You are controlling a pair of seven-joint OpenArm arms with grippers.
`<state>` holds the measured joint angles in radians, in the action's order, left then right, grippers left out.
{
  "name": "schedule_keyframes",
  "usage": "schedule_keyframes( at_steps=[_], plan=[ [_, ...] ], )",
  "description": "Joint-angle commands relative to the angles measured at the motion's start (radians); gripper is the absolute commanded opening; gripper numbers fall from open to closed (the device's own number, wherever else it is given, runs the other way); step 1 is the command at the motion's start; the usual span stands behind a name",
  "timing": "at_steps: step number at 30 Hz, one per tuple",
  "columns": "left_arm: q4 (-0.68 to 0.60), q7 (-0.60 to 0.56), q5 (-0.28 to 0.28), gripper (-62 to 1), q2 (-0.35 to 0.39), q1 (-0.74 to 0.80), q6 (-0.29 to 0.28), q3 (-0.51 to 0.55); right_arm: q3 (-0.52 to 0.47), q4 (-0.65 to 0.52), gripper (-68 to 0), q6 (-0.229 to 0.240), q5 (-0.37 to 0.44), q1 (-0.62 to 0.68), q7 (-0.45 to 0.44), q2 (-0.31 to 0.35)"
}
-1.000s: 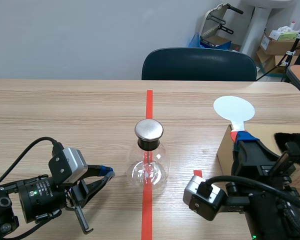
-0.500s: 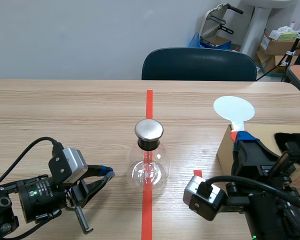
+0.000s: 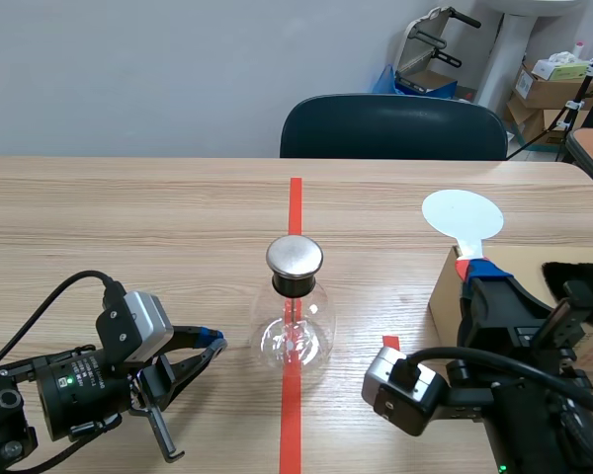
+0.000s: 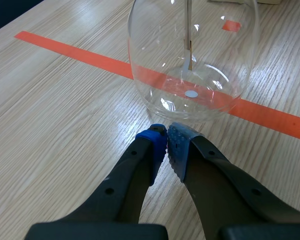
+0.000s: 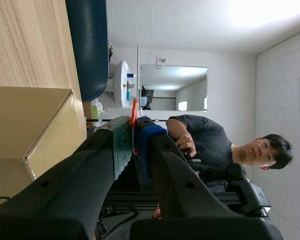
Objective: Do the electroscope experiment
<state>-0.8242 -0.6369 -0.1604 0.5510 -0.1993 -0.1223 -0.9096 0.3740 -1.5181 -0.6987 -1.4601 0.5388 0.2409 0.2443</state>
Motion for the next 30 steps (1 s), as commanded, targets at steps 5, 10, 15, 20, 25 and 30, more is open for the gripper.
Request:
schedule_keyframes(
  at_steps=[5, 10, 15, 20, 25, 30],
  plan=[
    [-0.007, -0.016, -0.003, -55.4, -0.002, 0.0, 0.004, 0.003, -0.002, -0.023, -66.9, -0.011, -0.001, -0.002, 0.0, 0.01],
    [-0.007, -0.017, -0.003, -55.4, -0.002, 0.0, 0.005, 0.003, -0.002, -0.023, -66.9, -0.011, -0.001, -0.002, 0.0, 0.01],
    [-0.007, -0.017, -0.003, -55.4, -0.002, 0.0, 0.005, 0.003, -0.002, -0.023, -66.9, -0.011, -0.001, -0.002, 0.0, 0.011],
    [-0.007, -0.017, -0.003, -55.4, -0.002, 0.0, 0.005, 0.003, -0.002, -0.023, -66.9, -0.011, -0.001, -0.002, 0.0, 0.011],
    [-0.007, -0.017, -0.003, -55.4, -0.002, 0.0, 0.005, 0.003, -0.002, -0.023, -66.9, -0.011, -0.001, -0.002, -0.009, 0.011],
    [-0.007, -0.017, -0.003, -55.4, -0.002, 0.0, 0.005, 0.003, -0.002, -0.023, -66.9, -0.011, -0.001, -0.002, -0.093, 0.011]
  ],
)
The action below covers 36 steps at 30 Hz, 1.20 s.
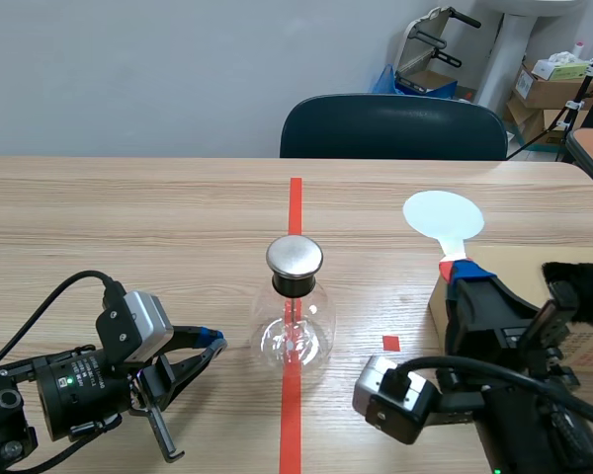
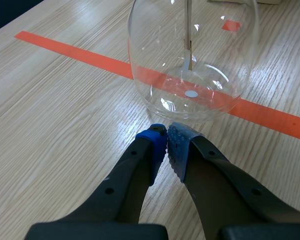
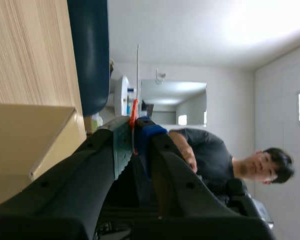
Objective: Do the electroscope experiment
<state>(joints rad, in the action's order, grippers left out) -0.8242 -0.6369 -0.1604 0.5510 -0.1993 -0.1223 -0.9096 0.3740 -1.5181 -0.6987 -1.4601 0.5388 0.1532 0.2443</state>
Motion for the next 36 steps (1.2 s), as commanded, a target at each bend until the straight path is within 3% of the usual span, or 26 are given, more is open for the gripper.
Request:
schedule_keyframes(
  at_steps=[1, 11, 18, 23, 36],
  plan=[
    [-0.007, -0.017, -0.003, -55.4, -0.002, 0.0, 0.005, 0.003, -0.002, -0.023, -66.9, -0.011, -0.001, -0.002, -0.032, 0.01],
    [-0.007, -0.017, -0.003, -55.4, -0.002, 0.0, 0.005, 0.003, -0.002, -0.023, -66.9, -0.011, -0.001, -0.002, -0.332, 0.01],
    [-0.007, -0.017, -0.003, -55.4, -0.002, 0.0, 0.005, 0.003, -0.002, -0.023, -66.9, -0.011, -0.001, -0.002, -0.472, 0.01],
    [-0.007, -0.017, -0.003, -55.4, -0.002, 0.0, 0.005, 0.003, -0.002, -0.023, -66.9, -0.011, -0.001, -0.002, -0.513, 0.01],
    [-0.007, -0.017, -0.003, -55.4, -0.002, 0.0, 0.005, 0.003, -0.002, -0.023, -66.9, -0.011, -0.001, -0.002, -0.512, 0.01]
  ],
)
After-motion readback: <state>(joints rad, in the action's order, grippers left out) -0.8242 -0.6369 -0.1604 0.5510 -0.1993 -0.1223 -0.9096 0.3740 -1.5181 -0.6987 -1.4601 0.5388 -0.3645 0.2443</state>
